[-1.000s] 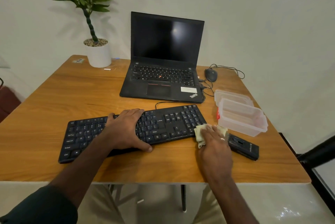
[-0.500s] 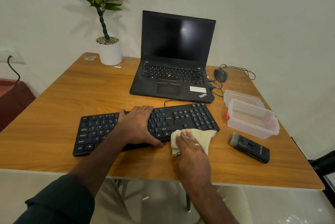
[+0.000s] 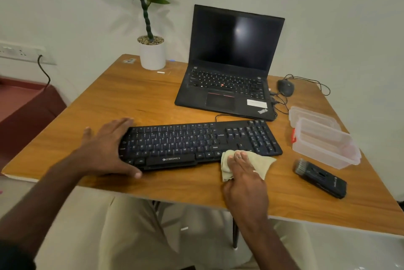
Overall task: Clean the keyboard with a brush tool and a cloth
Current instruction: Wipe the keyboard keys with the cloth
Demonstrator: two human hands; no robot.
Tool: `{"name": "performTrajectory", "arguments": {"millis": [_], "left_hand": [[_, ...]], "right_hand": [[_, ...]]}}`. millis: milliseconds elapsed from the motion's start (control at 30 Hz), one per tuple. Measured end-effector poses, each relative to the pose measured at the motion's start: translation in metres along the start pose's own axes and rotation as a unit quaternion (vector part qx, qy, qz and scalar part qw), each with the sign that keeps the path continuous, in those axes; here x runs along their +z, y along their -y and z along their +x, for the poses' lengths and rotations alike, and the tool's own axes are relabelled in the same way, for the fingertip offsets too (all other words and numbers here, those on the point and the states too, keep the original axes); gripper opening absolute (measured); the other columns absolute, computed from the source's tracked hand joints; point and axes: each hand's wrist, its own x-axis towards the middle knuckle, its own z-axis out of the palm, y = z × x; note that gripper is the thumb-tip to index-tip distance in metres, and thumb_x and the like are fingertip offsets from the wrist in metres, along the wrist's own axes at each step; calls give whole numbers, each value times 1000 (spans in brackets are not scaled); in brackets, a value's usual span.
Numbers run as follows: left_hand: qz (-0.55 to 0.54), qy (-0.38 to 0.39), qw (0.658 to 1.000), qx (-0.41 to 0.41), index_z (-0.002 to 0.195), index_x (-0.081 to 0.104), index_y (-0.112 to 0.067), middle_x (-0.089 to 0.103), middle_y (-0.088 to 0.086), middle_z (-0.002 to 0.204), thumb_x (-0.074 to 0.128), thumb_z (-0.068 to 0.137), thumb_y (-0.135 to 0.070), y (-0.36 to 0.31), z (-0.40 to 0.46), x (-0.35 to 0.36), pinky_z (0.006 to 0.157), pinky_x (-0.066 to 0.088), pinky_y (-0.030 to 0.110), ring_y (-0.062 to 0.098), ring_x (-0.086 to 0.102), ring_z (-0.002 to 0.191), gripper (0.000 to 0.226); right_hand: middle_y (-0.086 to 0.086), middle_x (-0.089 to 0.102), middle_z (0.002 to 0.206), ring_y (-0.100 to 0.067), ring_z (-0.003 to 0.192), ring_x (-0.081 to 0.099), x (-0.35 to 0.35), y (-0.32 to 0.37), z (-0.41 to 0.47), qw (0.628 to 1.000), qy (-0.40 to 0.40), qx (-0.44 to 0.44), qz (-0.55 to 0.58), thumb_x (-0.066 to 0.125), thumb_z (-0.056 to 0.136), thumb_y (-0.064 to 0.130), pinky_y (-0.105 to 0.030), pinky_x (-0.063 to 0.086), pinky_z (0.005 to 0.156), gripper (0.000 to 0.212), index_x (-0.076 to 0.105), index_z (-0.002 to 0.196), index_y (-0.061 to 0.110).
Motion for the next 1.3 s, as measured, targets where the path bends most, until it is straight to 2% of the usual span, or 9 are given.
{"name": "performTrajectory", "arguments": {"millis": [100,167,300,467,633,733,900,1200,1300], "left_hand": [[-69,22,997,8,156,-6,-42,12,-8,166,58,25,-102,34,-13,6,122,-2,54,17,14,150,158],[-105,11,994,22,153,-3,-48,20,-9,164,61,28,-100,43,-14,10,123,-5,48,14,17,149,150],[-129,-25,991,37,144,3,-56,26,-6,161,59,29,-101,41,-8,11,123,-2,47,16,21,147,135],[-123,-59,990,31,157,13,-36,30,-3,159,53,26,-104,30,-9,18,122,-1,50,16,22,146,153],[-115,-82,990,17,156,16,-32,32,-4,158,46,26,-107,24,-9,20,122,-1,51,15,24,145,153],[-112,-82,990,15,156,15,-33,31,-4,158,44,26,-107,23,-8,21,122,-1,52,15,23,145,153],[-100,-67,993,12,156,12,-36,30,-5,159,51,27,-104,25,-6,21,122,-1,52,15,21,146,152],[-86,59,994,31,155,-18,-37,0,-3,168,51,19,-104,40,-3,11,120,-18,50,12,1,153,166],[-86,74,993,36,154,-21,-34,0,-2,168,60,30,-94,41,0,11,119,-20,49,11,-1,153,161]], "right_hand": [[-18,70,120,-32,116,67,3,3,1,1000,8,-10,-19,72,60,1,-43,40,100,52,74,112,2],[-18,72,117,-31,114,68,3,9,-1,999,3,-26,-27,62,61,6,-43,46,97,50,75,109,2],[-14,73,114,-27,112,69,10,34,-7,997,27,-67,-13,42,66,13,-40,51,94,54,77,107,4],[-16,74,113,-29,111,70,16,60,-9,995,43,-85,-9,35,73,21,-40,54,91,56,76,107,3],[-17,72,116,-30,111,69,20,58,-13,995,4,-98,-24,42,73,15,-41,52,93,50,75,109,2],[-15,71,121,-29,116,67,27,65,-20,991,-5,-129,-20,55,74,8,-40,47,98,45,73,115,4],[-17,67,127,-30,124,62,39,95,-28,976,15,-217,-5,37,81,7,-41,43,107,52,68,123,1],[-18,66,129,-31,126,60,54,140,-19,944,43,-327,8,36,87,11,-42,49,106,50,67,124,0],[-16,68,127,-28,124,62,55,153,-13,935,50,-351,28,35,91,13,-40,45,108,47,69,121,2]]}}
